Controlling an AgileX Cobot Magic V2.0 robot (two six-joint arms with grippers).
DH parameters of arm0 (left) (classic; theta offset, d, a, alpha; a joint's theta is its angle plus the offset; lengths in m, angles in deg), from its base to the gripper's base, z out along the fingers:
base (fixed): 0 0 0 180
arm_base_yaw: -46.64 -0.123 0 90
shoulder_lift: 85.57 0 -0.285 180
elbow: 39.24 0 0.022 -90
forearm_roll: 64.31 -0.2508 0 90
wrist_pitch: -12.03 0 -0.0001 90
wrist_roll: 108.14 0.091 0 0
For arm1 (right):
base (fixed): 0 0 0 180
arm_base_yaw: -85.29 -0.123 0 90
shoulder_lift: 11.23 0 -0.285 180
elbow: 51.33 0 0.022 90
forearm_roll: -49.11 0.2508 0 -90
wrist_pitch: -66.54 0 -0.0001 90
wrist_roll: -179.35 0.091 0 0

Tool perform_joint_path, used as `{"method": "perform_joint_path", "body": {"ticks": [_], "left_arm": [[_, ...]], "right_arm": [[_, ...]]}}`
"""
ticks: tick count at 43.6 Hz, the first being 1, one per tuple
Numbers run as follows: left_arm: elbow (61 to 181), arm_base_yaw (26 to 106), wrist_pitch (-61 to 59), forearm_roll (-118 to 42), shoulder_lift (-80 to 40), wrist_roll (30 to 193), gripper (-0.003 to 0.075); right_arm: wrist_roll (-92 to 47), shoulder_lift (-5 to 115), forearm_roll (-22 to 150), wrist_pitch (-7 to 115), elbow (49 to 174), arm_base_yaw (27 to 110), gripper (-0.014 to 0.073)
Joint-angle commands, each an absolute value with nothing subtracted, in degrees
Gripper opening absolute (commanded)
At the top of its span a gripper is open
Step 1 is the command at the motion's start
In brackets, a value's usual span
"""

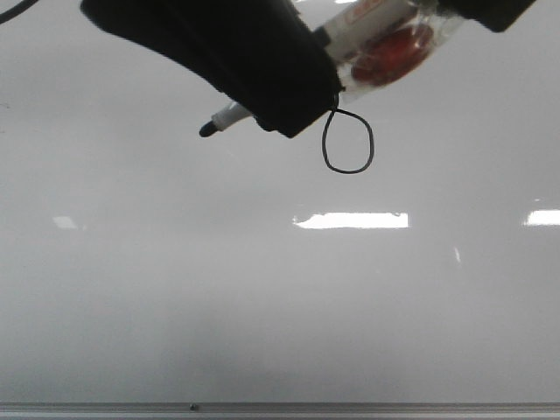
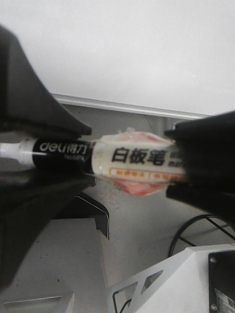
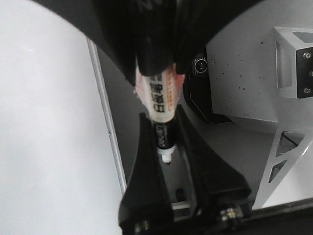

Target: Write number 8 on whiteboard

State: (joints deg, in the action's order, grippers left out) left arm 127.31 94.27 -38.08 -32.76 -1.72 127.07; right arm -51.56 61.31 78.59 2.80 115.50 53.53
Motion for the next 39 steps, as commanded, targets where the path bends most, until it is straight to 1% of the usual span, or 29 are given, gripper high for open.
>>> {"method": "perform_joint_path", "body": {"ticks": [1,2,5,13,18,24,29,34,39], "left_arm": [[130.36,94.28,-36.23,-30.36,-3.51,125.86,-0.0003],[130.68,94.15,-36.23,-31.14,-3.76,125.01,-0.0002],[131.81,93.63,-36.35,-35.36,-4.16,120.01,-0.0002],[132.69,91.28,-37.32,-54.88,-7.68,100.33,-0.0002],[132.69,87.88,-40.49,-65.98,-10.47,87.59,-0.0002],[132.10,80.74,-43.54,-75.58,-13.29,76.26,-0.0002],[130.07,73.12,-42.87,-78.83,-14.42,71.86,-0.0003],[127.87,63.90,-38.82,-78.09,-13.93,69.84,-0.0003],[125.23,56.95,-32.04,-75.89,-12.92,69.35,-0.0003]], "right_arm": [[-51.84,59.97,80.64,5.39,116.84,53.49,0.0367],[-51.48,59.97,80.19,5.26,116.90,53.64,0.0390],[-48.81,59.37,77.39,5.07,117.22,54.64,0.0421],[-36.79,54.14,65.95,4.60,117.22,61.37,0.0417],[-29.25,50.83,61.48,3.55,117.22,66.89,0.0417],[-26.25,48.64,61.22,3.54,115.86,72.10,0.0417],[-26.25,48.58,61.22,4.06,114.33,73.05,0.0417],[-26.25,48.65,61.22,5.95,112.72,73.05,0.0417],[-26.25,48.65,61.22,7.08,112.09,73.05,0.0417]]}}
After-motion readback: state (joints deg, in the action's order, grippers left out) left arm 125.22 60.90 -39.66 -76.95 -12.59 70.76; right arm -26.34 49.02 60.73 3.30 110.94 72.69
